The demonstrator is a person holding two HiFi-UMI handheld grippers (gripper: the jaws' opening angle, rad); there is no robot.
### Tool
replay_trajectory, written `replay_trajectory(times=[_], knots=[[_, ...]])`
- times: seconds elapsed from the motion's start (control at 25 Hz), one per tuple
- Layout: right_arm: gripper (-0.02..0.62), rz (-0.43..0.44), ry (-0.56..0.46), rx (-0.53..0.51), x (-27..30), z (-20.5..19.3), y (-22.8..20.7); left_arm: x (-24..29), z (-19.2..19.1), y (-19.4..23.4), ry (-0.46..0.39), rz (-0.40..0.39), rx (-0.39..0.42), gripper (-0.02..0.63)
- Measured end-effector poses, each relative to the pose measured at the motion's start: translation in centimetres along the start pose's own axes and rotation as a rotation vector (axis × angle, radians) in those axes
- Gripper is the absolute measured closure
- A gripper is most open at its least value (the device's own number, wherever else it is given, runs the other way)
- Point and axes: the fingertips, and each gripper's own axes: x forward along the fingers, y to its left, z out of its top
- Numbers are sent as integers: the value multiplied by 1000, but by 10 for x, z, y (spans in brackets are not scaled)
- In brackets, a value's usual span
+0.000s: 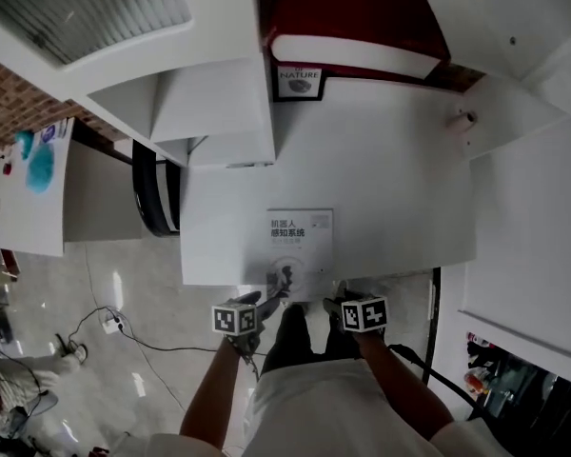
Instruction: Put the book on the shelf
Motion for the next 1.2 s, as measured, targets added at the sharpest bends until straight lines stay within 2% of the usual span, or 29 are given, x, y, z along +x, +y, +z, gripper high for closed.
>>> replay_trajectory(times=[0.12, 0.2, 0.36, 0.52, 0.76, 0.88, 0.96, 1.0, 1.2], knots=[[295, 168, 2, 212, 19, -5, -3, 10, -1, 8, 17, -49, -49, 318], [295, 282, 13, 265, 29, -5, 2, 15, 0, 10, 16, -103, -87, 318], [295, 395, 7, 267, 50, 1, 2, 25, 2, 7, 23, -200, -103, 318], [295, 518, 8, 311, 68, 4, 3, 34, 1, 3, 39, -263, -115, 324], [296, 666, 3, 341, 91, 9, 3, 47, -3, 1, 41, -350, -162, 399], [365, 758, -12, 332, 94, 14, 16, 48, -2, -3, 42, -395, -166, 423], [480, 828, -26, 340, 88, 20, 27, 46, 0, -9, 37, -414, -169, 500], [517, 845, -32, 337, 85, 22, 30, 45, 1, -11, 34, -411, -166, 502], [541, 854, -21, 274, 71, 20, 40, 37, -1, -16, 19, -362, -122, 512]])
